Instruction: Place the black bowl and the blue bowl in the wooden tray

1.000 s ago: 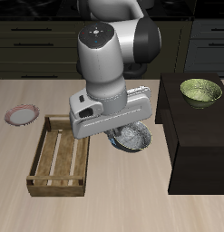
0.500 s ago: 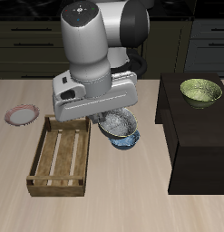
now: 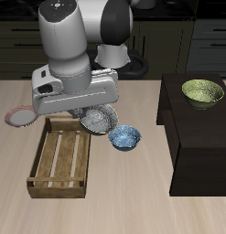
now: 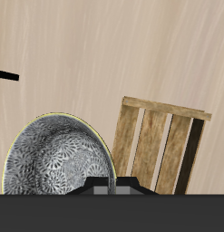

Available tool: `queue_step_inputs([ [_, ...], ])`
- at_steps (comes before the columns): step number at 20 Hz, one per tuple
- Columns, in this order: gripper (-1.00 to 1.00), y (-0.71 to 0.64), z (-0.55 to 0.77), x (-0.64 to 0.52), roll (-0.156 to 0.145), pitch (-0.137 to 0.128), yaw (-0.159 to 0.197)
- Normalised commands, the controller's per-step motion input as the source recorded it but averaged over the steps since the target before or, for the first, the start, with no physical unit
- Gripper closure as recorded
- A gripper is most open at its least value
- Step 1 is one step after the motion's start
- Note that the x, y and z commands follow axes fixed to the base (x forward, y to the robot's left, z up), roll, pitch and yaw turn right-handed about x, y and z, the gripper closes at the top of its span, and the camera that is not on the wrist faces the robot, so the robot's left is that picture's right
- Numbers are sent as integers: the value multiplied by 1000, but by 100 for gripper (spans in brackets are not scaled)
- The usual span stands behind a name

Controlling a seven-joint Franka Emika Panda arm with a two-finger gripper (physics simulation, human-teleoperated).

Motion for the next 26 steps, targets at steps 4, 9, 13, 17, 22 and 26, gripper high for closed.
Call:
queue_step_inputs([
  [4,100,-399,63,-132,-60,-11,-34],
  [9,100,-462,128,-119,-55,-15,-21],
  [13,100,-161,117,-128,-31,-18,-10],
  [17,100,-258,23,-59,-40,-12,1],
  [22,100,-164,-109,47,-35,5,4],
  [26,100,-57,-371,199,-4,42,-22],
])
